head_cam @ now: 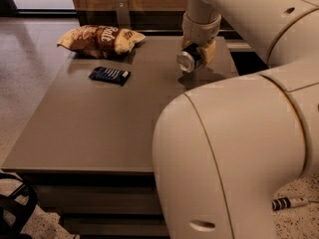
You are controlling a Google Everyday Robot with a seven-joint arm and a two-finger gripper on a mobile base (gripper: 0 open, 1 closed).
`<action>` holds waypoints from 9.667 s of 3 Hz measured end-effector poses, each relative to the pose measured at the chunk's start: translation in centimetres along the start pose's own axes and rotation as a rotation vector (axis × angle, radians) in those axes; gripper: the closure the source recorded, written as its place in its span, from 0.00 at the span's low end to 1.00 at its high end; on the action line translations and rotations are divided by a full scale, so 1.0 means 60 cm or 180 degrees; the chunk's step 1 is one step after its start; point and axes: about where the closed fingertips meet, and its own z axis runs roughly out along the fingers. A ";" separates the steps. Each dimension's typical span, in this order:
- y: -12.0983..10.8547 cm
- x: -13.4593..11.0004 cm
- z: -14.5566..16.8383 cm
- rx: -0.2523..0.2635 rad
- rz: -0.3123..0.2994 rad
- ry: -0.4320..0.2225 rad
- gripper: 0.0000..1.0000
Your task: Place pepsi can upright
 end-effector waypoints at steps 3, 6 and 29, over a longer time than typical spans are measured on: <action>-0.032 -0.016 -0.091 -0.0854 -0.1133 -0.0087 1.00; -0.028 -0.043 -0.121 -0.2011 -0.2241 -0.0403 1.00; 0.071 0.020 0.017 -0.3899 -0.3657 -0.2183 0.00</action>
Offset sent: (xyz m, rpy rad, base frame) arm -0.0308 -0.0252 0.0719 0.0360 -0.2342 0.6070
